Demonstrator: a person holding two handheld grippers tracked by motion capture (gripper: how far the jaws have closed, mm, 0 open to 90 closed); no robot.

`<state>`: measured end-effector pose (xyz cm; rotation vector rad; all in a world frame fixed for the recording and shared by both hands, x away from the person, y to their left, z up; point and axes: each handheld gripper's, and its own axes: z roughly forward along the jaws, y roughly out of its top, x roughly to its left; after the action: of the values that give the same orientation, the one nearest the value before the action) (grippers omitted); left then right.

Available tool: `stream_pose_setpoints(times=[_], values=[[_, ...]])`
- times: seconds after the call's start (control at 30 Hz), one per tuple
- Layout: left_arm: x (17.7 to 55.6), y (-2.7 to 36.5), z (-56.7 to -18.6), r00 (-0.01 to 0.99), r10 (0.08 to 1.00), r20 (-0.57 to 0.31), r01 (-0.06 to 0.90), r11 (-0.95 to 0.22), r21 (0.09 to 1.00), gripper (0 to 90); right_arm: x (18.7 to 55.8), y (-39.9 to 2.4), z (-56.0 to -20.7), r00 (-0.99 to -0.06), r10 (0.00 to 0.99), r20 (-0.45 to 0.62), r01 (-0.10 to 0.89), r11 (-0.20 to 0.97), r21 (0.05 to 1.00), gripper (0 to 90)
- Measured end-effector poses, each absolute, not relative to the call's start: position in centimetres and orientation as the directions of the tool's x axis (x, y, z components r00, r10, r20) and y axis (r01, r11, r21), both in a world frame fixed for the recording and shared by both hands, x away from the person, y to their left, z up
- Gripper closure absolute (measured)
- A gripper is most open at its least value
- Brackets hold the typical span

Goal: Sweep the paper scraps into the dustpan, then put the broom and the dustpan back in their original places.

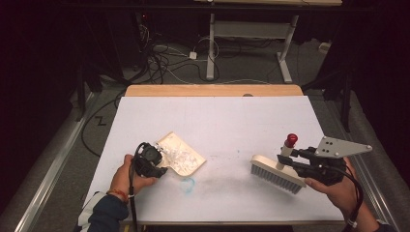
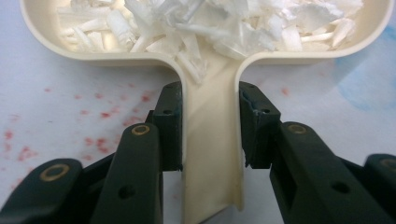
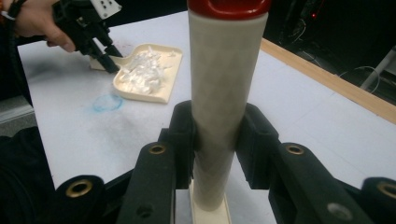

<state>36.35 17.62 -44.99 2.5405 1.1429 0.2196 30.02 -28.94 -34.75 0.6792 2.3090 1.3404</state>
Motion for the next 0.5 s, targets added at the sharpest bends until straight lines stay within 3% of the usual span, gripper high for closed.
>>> stream_pose_setpoints(times=[0.27, 0.5], values=[[37.1, 18.2, -45.4, 0.595, 0.803, -0.031, 0.741, -0.533, 0.409, 62.5, 30.8, -28.4, -35.3, -0.828, 0.558, -0.062, 0.246, 0.46, 0.853, 70.2], [33.8, 15.9, -45.4, 0.64, 0.766, -0.06, 0.709, -0.559, 0.43, 44.4, 32.5, -28.7, -35.8, -0.808, 0.588, -0.037, 0.277, 0.435, 0.857, 68.9]])
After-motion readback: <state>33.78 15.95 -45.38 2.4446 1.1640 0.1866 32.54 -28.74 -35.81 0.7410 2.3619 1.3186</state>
